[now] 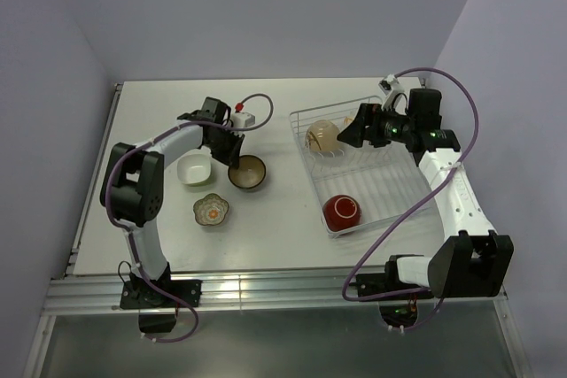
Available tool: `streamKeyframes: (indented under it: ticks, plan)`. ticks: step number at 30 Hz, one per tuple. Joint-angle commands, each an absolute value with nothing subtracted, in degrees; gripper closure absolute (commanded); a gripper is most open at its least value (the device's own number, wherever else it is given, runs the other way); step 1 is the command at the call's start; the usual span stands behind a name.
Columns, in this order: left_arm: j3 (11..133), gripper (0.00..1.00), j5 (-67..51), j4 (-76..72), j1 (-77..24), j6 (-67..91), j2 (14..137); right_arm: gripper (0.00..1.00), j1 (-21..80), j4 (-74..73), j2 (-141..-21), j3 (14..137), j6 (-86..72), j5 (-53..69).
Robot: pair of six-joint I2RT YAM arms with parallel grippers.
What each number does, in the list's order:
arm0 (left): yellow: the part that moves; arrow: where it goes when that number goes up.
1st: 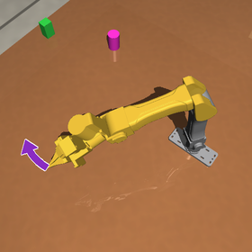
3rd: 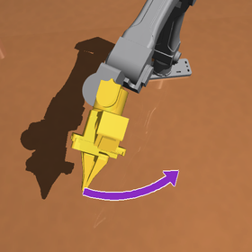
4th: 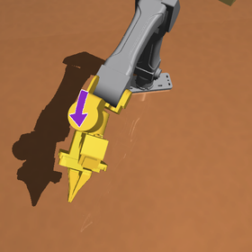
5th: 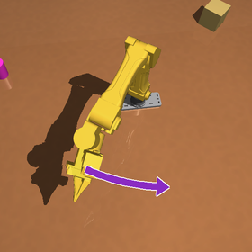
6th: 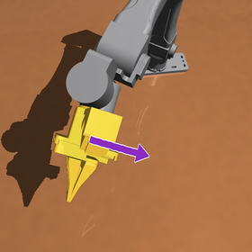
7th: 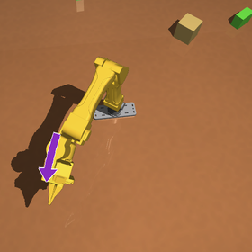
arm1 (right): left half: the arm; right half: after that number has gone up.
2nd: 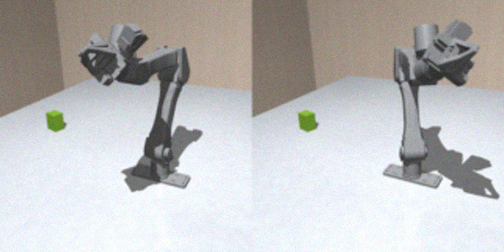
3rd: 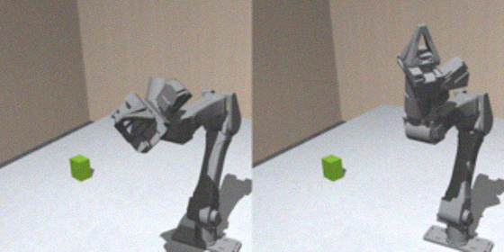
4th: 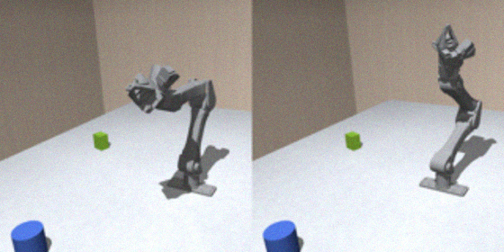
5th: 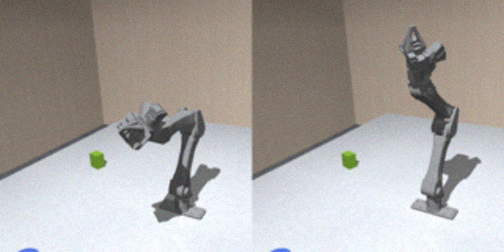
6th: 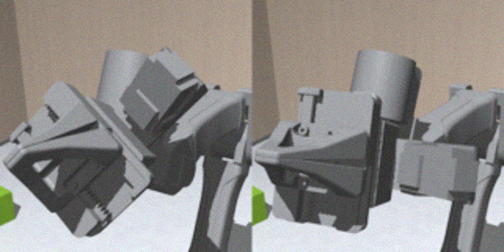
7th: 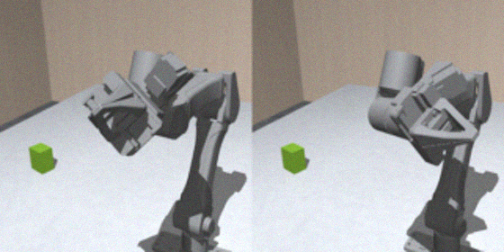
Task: Load the bowls into the dish rack
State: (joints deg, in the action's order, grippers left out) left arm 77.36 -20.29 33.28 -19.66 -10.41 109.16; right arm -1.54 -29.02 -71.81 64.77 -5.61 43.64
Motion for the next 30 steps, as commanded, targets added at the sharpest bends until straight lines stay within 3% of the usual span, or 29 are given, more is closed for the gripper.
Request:
streamKeyframes:
  ticks: [1, 9, 20, 30]
  plan:
    - [77.61, 1.0, -24.6, 32.96, -20.04, -9.32, 107.93, 0.05, -1.93, -24.79, -70.14, 64.77, -8.7, 44.3]
    - [81.56, 1.0, -32.33, 33.93, -20.04, -5.55, 101.09, 0.08, -1.93, -25.23, -70.05, 68.2, -10.81, 44.73]
    - [78.22, 1.0, -32.61, 15.4, -20.39, 9.84, 81.23, 0.09, 2.81, -20.04, -70.75, 69.43, -20.21, 54.4]
    - [78.22, 1.0, -30.06, 8.88, -22.41, 17.84, 79.36, 0.05, 12.57, -1.16, -70.84, 67.24, -35.85, 55.55]
